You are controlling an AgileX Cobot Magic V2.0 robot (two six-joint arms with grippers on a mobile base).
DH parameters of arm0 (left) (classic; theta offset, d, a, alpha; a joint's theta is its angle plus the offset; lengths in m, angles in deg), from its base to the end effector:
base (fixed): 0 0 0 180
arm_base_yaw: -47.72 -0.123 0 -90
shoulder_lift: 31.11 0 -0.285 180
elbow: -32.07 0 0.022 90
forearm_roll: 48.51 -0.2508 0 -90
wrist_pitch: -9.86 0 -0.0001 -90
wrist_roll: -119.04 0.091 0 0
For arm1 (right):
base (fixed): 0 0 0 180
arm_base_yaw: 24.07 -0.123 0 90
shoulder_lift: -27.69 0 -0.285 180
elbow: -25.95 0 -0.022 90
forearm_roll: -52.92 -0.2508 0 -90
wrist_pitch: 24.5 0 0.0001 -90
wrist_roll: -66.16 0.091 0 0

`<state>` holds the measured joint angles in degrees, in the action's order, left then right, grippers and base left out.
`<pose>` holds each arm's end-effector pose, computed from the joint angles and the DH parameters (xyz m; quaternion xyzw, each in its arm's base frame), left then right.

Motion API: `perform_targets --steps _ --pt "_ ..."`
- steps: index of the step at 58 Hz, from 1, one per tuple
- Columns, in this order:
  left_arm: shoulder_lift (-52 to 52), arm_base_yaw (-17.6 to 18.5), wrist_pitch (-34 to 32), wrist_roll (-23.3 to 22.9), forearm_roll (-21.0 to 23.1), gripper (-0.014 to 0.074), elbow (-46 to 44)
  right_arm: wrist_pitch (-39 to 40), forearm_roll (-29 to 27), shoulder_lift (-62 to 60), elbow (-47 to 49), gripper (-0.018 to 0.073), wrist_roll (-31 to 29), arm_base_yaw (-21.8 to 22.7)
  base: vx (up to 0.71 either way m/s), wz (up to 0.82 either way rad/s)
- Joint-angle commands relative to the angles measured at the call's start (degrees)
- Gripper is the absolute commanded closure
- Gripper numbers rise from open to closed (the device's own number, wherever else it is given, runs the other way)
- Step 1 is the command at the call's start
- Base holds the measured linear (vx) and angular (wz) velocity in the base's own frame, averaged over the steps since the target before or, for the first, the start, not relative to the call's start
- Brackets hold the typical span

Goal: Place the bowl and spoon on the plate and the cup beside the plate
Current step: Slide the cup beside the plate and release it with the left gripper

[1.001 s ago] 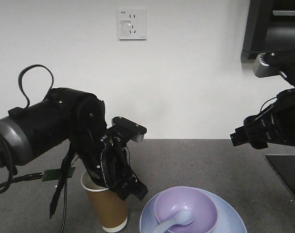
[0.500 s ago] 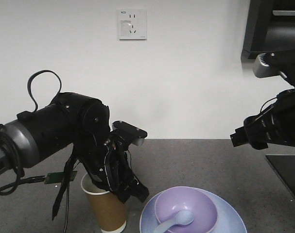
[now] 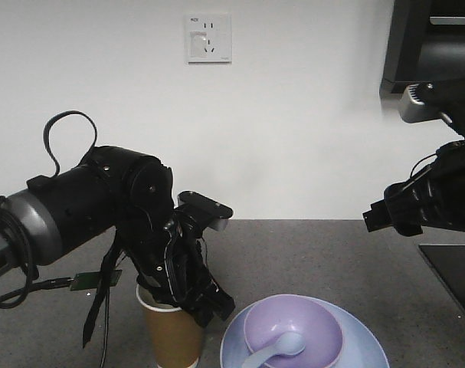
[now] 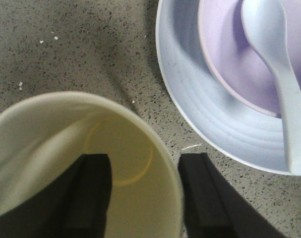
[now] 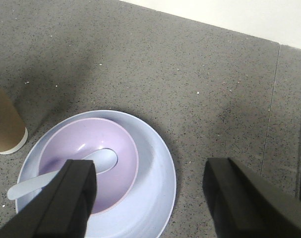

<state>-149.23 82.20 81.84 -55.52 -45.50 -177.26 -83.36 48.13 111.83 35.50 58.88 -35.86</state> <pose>0.3391 -0.2384 0.3158 0.3328 0.9277 -0.0670 0.1551 0.2657 0.0621 0.4320 -0.1464 0.9061 0.0569 0.3929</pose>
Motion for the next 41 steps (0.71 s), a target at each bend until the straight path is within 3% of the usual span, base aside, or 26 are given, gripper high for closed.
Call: perform_targets --steps 1,41 --pt "3.34 0.18 -0.2 -0.19 0.56 0.0107 -1.8 3.55 0.0 -1.57 2.04 0.0041 0.04 0.17 0.0 0.0" --pt "4.71 0.18 -0.2 -2.13 -0.57 0.0108 -9.36 3.55 0.0 -1.57 2.04 0.0041 0.04 0.17 0.0 0.0"
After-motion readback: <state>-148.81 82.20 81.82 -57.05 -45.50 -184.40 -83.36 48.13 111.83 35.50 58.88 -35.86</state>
